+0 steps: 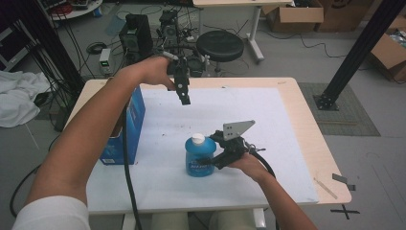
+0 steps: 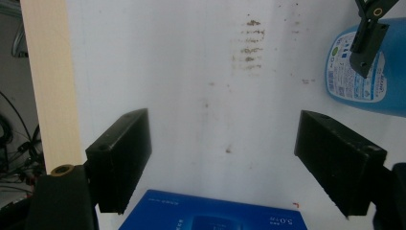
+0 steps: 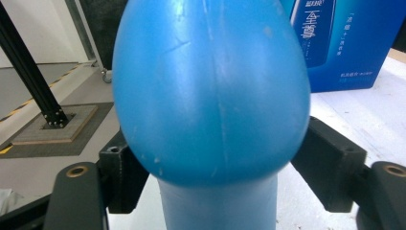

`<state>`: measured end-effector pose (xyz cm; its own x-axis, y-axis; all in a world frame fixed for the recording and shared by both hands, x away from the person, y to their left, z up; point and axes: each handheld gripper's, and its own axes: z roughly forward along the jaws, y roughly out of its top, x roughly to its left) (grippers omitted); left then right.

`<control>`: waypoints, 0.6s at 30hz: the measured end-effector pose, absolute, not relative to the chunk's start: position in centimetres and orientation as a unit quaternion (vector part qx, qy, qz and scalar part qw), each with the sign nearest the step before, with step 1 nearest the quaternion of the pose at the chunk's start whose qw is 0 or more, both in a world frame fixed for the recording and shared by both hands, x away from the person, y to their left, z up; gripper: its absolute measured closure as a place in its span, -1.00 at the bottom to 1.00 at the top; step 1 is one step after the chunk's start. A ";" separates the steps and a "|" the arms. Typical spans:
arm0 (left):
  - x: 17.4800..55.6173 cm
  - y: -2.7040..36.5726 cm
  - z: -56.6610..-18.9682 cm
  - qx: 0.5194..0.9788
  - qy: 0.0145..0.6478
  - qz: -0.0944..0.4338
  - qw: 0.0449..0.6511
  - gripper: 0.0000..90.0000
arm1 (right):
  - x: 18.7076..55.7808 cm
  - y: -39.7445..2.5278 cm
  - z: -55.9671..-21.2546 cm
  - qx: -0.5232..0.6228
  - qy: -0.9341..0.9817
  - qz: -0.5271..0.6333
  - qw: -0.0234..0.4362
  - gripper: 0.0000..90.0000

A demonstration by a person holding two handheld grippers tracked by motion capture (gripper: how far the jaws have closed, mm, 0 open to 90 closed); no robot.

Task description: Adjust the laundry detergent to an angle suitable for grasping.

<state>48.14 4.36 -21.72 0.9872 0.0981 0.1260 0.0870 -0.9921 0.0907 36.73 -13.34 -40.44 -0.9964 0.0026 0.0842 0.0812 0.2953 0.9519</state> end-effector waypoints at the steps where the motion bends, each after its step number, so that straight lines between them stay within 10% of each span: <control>1: 48.1 4.4 -21.7 0.996 0.047 0.064 0.042 -0.53 | 36.7 -13.4 -40.4 -0.027 -0.804 -0.592 0.033 -0.44; 18: 48.2 4.4 -21.8 0.996 0.048 0.065 0.043 -0.53 | 36.4 -13.5 -40.2 -0.040 -0.806 -0.590 0.024 -0.67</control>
<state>48.17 4.44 -21.76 0.9869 0.1015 0.1257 0.0903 -0.9917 0.0919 36.44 -13.48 -40.16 -0.9956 0.0372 0.0859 0.0931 0.2995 0.9496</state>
